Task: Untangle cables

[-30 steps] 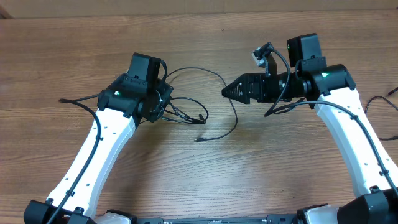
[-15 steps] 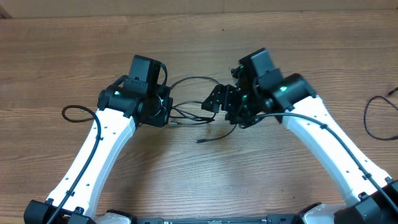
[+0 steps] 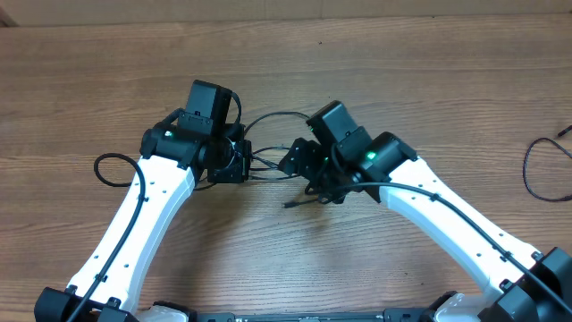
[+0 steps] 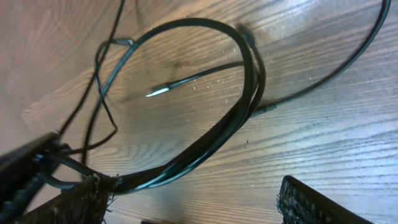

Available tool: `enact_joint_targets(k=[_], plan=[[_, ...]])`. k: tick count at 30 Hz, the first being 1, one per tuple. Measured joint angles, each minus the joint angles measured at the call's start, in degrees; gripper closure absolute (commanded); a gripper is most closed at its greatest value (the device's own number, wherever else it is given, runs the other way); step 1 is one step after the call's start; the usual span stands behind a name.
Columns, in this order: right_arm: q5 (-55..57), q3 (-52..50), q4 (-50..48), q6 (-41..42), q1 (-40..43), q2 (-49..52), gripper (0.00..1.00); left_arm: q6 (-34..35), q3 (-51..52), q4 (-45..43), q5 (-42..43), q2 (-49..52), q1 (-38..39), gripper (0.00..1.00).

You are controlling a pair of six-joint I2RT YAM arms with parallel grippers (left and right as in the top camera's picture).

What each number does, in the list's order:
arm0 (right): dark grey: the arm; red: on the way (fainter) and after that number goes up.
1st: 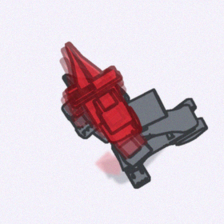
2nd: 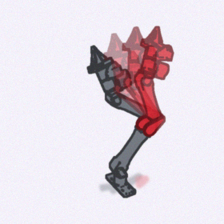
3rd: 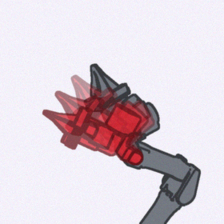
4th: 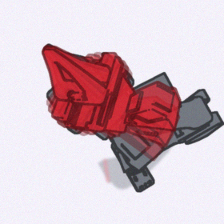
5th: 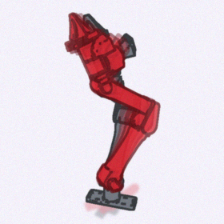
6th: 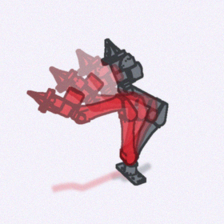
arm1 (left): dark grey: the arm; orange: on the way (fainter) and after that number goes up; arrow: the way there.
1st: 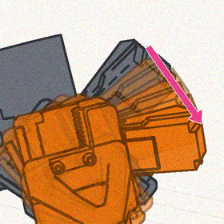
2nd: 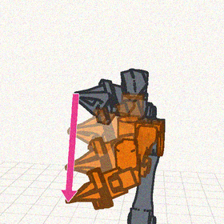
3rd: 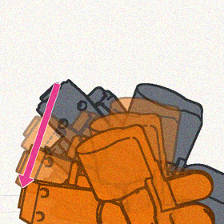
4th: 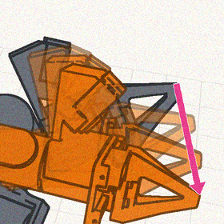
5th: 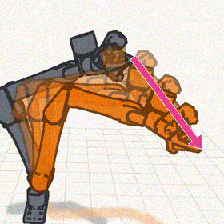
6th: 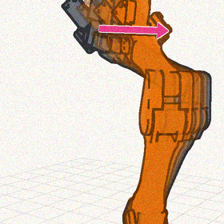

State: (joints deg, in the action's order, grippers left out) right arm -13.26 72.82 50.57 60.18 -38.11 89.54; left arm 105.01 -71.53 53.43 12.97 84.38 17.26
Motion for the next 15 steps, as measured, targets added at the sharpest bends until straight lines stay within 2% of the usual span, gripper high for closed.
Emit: enact_joint_targets(k=[8, 15], plan=[[2.73, -2.75, -0.15, 0.66, -2.08, 0.0, 0.13, 2.16, 0.0, -1.11, 0.59, 0.0, 0.0, 0.96], [3.23, -10.91, -3.41, 0.87, -2.12, 0.0, 0.13, 4.42, 0.0, -5.44, 2.49, 0.0, 0.0, 0.96]])
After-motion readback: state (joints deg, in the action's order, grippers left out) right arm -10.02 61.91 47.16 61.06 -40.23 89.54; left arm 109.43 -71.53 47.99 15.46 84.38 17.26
